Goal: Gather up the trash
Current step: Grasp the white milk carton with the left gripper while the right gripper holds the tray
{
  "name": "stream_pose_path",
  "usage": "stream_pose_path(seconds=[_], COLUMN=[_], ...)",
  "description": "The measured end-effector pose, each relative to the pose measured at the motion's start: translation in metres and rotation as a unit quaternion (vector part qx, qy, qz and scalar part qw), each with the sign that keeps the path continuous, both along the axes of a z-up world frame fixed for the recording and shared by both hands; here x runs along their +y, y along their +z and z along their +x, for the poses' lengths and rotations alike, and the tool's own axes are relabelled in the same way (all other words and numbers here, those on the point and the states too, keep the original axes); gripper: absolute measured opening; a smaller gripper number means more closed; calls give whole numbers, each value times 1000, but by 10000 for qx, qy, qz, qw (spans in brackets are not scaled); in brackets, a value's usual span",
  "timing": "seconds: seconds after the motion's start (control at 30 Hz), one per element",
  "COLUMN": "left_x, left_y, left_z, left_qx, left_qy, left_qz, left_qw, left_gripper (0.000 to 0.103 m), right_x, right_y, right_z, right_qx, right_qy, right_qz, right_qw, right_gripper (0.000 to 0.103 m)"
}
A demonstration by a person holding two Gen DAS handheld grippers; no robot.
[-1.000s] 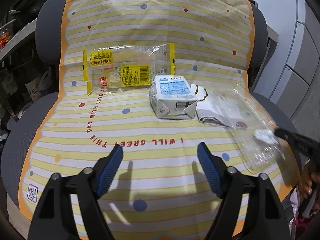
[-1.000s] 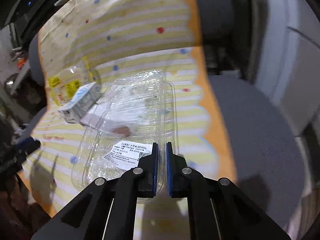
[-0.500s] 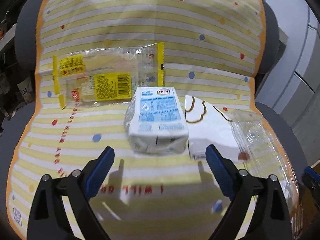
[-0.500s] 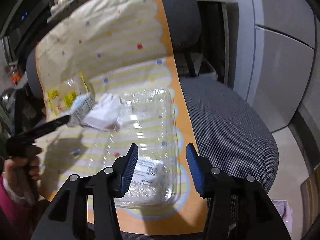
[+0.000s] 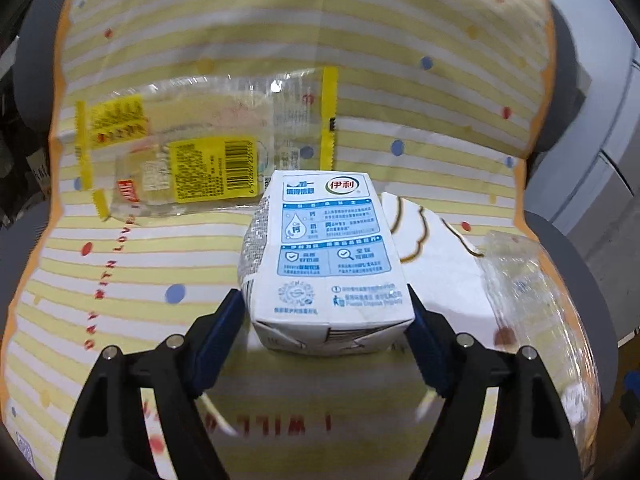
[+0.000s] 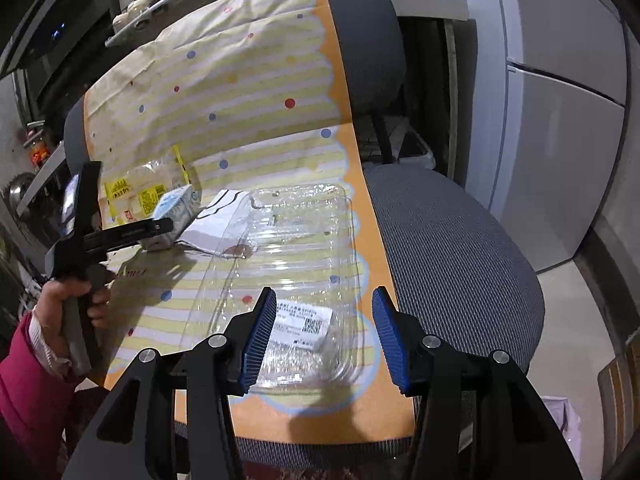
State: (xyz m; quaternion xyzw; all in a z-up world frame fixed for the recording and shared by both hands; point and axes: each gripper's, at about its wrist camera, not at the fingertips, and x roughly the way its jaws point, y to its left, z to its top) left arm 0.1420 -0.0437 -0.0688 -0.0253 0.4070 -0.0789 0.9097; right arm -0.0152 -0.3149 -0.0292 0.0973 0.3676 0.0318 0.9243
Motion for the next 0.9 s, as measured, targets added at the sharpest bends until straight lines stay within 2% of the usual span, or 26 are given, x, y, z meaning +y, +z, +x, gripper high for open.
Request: stream_pose_path(seconds=[0.1, 0.3, 0.4, 0.53, 0.6, 0.67, 0.8, 0.9], left_x=[4, 2, -8, -23, -28, -31, -34, -34], left_y=[12, 25, 29, 25, 24, 22, 21, 20], left_z=[-38, -105, -131, -144, -147, -149, -149, -150], left_qx=[-338, -568, -679, -605, -614, -594, -553, -536], left_qy=[-86, -417, -630, -801, -843, -882, -869, -872], left_qz=[-67, -318, -207, -268, -198, -166, -142, -137], left_qw=[9994, 9970, 9955, 9946, 9944, 9942, 9946, 9947], left_gripper=[74, 74, 75, 75, 75, 75, 75, 75], right_x=[0, -3, -4, -4, -4, -5, -5, -9], right_y=[0, -4, -8, -13, -17, -22, -32, -35], right_z=[-6, -13, -15, -7, 2, 12, 25, 15], right_qx=[27, 79, 118, 95, 154, 188, 369, 360], right_qy=[-42, -164, -188, -106, -78, -49, -139, -194], right_qz=[27, 28, 17, 31, 27, 59, 41, 219], right_qw=[10000, 9998, 9998, 9999, 9998, 9998, 9992, 9989], right_gripper=[52, 52, 52, 50, 34, 30, 31, 32])
